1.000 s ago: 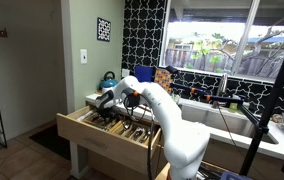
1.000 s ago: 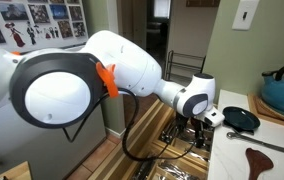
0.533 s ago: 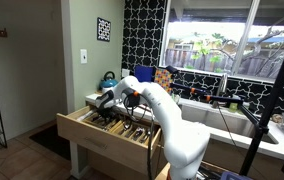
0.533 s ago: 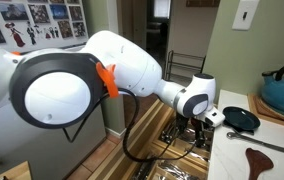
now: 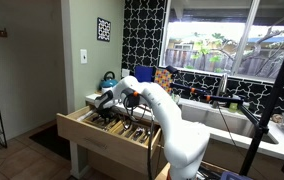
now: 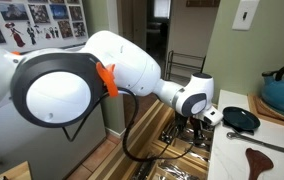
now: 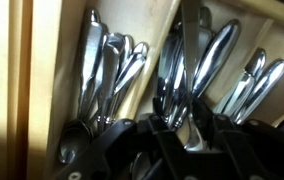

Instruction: Pick up a silver tablespoon from the drawer and put it on the kitchen counter

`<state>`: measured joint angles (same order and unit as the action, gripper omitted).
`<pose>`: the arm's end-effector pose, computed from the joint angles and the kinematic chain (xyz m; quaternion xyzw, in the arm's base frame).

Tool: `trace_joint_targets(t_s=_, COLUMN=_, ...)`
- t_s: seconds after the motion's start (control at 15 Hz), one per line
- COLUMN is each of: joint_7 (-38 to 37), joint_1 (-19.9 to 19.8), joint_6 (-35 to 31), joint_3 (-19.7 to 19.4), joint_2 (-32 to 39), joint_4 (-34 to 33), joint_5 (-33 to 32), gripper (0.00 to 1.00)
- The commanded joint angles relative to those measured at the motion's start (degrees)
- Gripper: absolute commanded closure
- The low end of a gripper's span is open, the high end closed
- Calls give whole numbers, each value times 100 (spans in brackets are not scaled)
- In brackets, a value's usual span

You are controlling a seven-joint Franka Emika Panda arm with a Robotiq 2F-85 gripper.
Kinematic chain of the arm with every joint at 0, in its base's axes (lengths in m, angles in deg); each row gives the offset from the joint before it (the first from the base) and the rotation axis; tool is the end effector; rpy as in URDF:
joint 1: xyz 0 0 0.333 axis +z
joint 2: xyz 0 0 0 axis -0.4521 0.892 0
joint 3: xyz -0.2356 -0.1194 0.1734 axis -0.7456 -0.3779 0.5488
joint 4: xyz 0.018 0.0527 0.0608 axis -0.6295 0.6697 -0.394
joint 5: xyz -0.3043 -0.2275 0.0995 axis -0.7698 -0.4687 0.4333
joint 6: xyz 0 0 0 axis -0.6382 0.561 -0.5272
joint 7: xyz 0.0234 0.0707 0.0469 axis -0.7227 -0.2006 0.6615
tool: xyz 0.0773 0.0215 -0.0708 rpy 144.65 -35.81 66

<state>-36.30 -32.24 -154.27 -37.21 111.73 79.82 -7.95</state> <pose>0.7504 -0.1579 0.1968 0.8894 -0.4489 0.0805 0.0310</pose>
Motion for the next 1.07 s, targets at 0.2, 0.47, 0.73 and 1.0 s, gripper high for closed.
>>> trace_joint_targets(t_s=0.2, joint_7=216, joint_1=24, joint_6=2, joint_3=-28, joint_2=112, joint_4=-90, joint_5=106, gripper=71)
trace_joint_targets(t_s=0.47, joint_7=228, joint_1=15, joint_6=42, joint_3=-34, joint_2=191, joint_4=-164, joint_5=112, gripper=94)
trace_joint_targets(t_s=0.73, joint_7=217, joint_1=40, joint_6=17, joint_3=-54, joint_2=141, joint_4=-147, joint_5=95, gripper=100)
trace_joint_targets(t_s=1.0, joint_7=221, joint_1=44, joint_6=-5, joint_3=-63, joint_2=94, joint_4=-83, joint_5=93, gripper=100)
